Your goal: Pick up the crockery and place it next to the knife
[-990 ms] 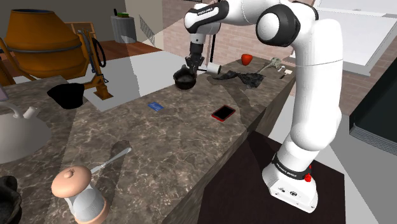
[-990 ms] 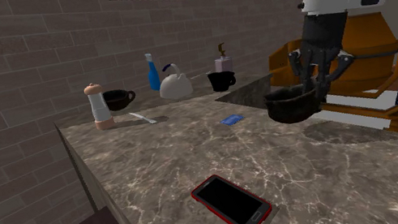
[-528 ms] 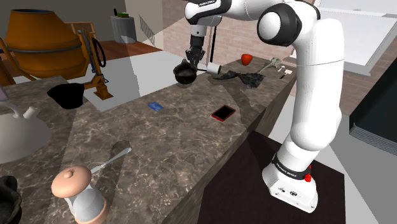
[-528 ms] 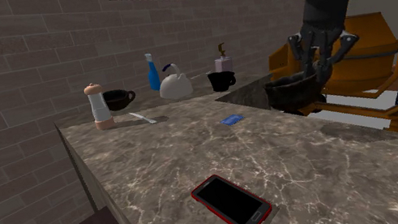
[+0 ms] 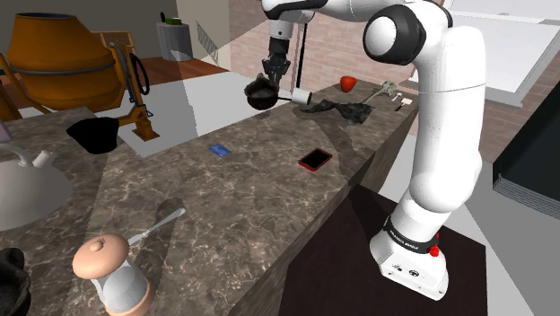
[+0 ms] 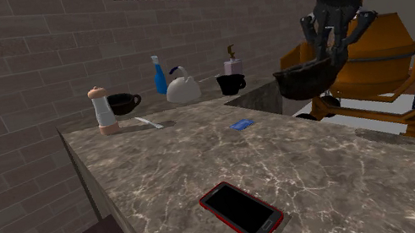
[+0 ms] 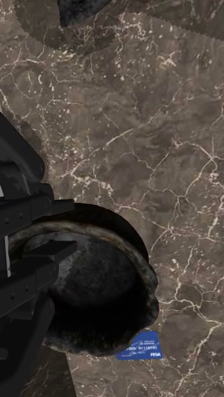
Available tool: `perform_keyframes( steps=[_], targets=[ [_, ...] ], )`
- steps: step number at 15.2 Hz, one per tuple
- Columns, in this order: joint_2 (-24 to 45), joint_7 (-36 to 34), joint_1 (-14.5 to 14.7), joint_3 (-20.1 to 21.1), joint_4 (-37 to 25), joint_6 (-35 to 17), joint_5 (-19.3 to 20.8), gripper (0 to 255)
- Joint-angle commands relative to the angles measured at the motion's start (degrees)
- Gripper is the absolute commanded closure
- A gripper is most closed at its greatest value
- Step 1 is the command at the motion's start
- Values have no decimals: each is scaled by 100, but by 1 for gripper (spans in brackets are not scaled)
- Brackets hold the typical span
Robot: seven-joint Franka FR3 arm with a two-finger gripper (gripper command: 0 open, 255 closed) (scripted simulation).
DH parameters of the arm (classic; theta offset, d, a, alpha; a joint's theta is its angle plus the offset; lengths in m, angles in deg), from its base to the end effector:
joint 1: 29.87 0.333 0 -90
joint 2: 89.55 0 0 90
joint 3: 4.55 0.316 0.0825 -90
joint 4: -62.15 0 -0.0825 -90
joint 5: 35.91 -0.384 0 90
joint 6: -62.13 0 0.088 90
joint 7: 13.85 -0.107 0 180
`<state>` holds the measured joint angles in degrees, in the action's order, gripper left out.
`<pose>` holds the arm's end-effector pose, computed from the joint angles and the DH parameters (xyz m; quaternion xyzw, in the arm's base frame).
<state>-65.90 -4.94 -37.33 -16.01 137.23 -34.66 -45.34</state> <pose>0.6537 -0.1810 0.5072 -0.9950 0.0903 0.0027 0.0435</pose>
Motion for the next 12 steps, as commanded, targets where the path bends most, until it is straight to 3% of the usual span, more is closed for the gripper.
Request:
perform_keyframes(
  steps=[1,6,12],
  targets=[
    [24,-9,-11,0,-147,119,-3,255],
    [-951,-488,452,117,1260,-377,189,255],
    [-1877,-1164,899,374,2489,-758,361,255]
  ],
)
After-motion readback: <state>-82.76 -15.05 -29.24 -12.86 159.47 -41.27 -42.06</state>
